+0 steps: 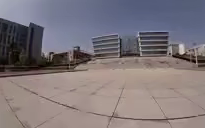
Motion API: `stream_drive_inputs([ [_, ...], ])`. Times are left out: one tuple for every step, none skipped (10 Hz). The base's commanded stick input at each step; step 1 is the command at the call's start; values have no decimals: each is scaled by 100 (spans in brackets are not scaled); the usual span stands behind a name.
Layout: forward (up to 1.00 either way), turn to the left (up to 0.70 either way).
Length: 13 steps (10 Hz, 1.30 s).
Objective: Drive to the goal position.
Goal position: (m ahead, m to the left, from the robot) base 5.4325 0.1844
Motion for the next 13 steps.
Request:
stream_drive_inputs([
  [70,0],
  [70,0],
  [70,0],
  [70,0],
  [70,0],
  [70,0],
  [70,0],
  [70,0],
  [70,0],
  [70,0],
  [70,0],
  [70,0],
  [70,0],
])
